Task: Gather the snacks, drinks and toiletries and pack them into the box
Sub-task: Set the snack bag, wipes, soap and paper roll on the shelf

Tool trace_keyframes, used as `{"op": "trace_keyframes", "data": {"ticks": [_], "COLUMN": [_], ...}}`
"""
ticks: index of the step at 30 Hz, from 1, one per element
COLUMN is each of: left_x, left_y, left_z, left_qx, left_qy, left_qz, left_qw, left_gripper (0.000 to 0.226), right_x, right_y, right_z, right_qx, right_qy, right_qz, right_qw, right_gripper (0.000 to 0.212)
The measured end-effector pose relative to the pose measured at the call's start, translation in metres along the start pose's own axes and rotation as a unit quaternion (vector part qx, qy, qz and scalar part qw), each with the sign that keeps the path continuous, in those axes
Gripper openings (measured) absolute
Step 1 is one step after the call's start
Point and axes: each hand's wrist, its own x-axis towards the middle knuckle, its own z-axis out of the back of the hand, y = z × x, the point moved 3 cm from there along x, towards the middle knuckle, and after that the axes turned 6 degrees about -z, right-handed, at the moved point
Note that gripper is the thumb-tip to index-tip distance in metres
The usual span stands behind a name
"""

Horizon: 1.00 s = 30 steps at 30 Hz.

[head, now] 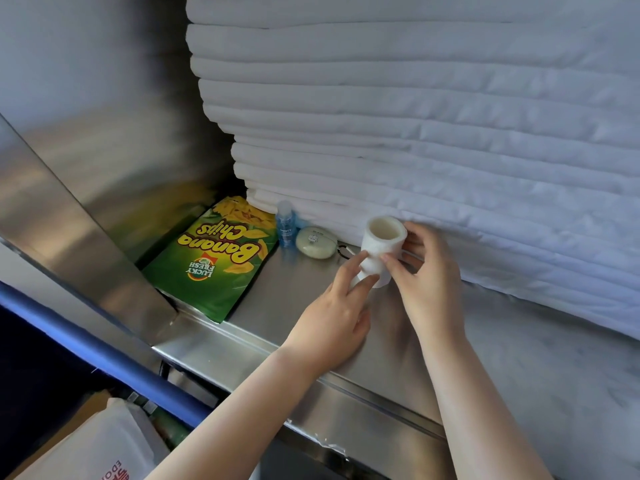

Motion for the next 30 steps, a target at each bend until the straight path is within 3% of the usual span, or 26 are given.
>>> {"op": "trace_keyframes", "data": {"ticks": [6, 10, 12, 16, 22, 30], "left_x": [-0.004, -0.010, -0.016, -0.024, -0.038, -0.087], "left_y": [0.001, 0.006, 0.007, 0.008, 0.003, -0.018], "left_z": [-0.008, -0.010, -0.013, -0.024, -0.026, -0.020], "left_qx": [-0.012, 0.055, 0.090, 0.140, 0.172, 0.182], "left_qy": [-0.013, -0.006, 0.000, 0.047, 0.100, 0.045], "left_qz": [0.010, 0.049, 0.065, 0.080, 0.095, 0.066], "left_qw": [1.000, 0.997, 0.994, 0.986, 0.975, 0.980], "left_gripper": [0.037, 0.035, 0.040, 0.054, 0.060, 0.052], "right_x": [-0.006, -0.029, -0.045, -0.071, -0.075, -0.124], "right_y": [-0.005, -0.012, -0.018, -0.039, -0.040, -0.030], "right_z": [0.003, 0.012, 0.014, 0.006, 0.008, 0.025], "right_qx": [-0.012, -0.147, -0.262, -0.465, -0.488, -0.482], "right_qy": [-0.010, 0.003, 0.037, 0.156, 0.166, 0.116], "right_qz": [-0.014, -0.027, -0.022, -0.011, -0.012, -0.027], "right_qw": [1.000, 0.989, 0.964, 0.871, 0.857, 0.868], "right_gripper": [0.050, 0.064, 0.067, 0.068, 0.066, 0.056]}}
